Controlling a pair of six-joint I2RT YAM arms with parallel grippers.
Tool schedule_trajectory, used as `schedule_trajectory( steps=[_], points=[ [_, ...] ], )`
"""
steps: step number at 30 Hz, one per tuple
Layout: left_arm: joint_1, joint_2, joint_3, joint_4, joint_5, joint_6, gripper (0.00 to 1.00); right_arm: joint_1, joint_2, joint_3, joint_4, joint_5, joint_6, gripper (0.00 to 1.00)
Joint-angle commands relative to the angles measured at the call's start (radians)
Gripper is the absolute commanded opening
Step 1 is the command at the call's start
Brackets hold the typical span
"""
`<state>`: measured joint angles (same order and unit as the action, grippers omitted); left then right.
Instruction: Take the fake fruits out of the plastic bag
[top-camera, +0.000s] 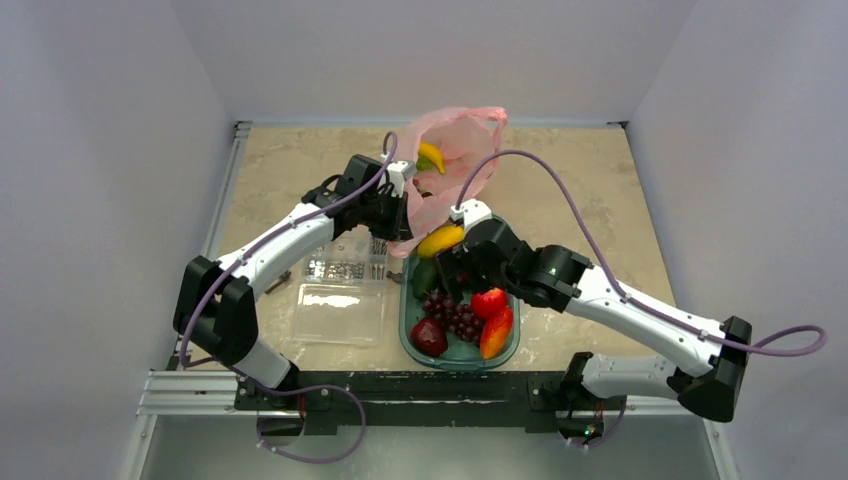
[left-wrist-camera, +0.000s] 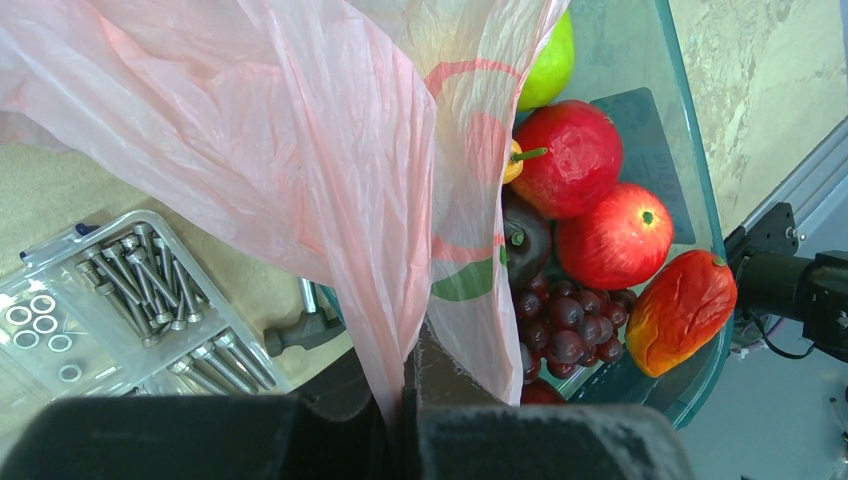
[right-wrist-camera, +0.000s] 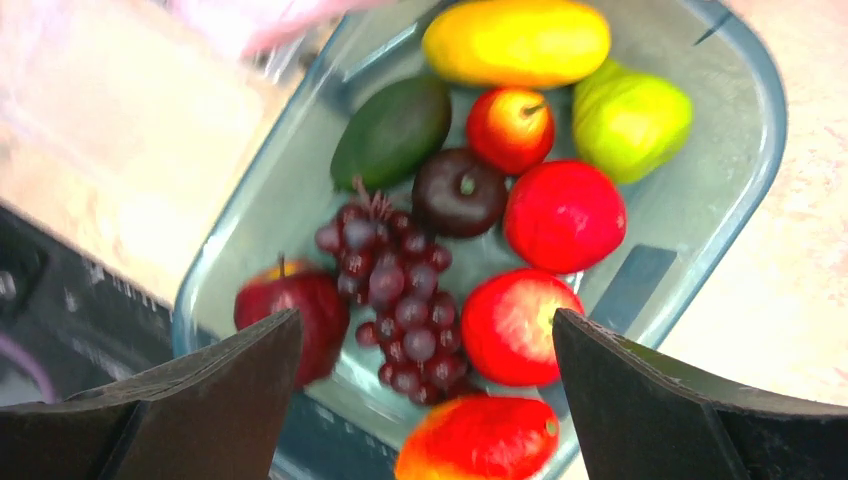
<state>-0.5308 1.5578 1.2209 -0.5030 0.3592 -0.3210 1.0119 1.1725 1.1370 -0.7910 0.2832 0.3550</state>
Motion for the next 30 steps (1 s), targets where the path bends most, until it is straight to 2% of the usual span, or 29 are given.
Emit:
schedule_trajectory(
  steps=[1,4,7,10,17,24,30],
  points=[
    [-0.003,-0.029,-0.003,0.02,-0.001,0.007,0.0,-0.093,-0.038,-0.093,0.304,0.058,0.128,0.93],
    [-0.003,-0.029,-0.003,0.018,-0.002,0.008,0.0,-0.199,-0.031,-0.123,0.447,0.026,0.154,0.84],
    [-0.004,-0.032,-0.003,0.021,-0.007,0.008,0.0,-0.276,0.023,-0.098,0.557,-0.011,0.111,0.74],
    [-0.003,-0.04,-0.005,0.025,-0.015,0.009,0.0,-0.312,0.143,-0.011,0.607,-0.03,0.038,0.63],
    [-0.003,-0.072,-0.006,0.016,-0.077,0.043,0.0,-0.383,0.43,0.221,0.708,-0.056,-0.088,0.5],
    [-0.002,-0.105,-0.019,0.05,-0.16,0.071,0.0,-0.457,0.745,0.499,0.707,-0.134,-0.136,0.45],
    [0.015,-0.045,0.143,-0.012,-0.137,0.042,0.0,-0.513,0.905,0.653,0.676,-0.233,-0.105,0.45]
  ],
)
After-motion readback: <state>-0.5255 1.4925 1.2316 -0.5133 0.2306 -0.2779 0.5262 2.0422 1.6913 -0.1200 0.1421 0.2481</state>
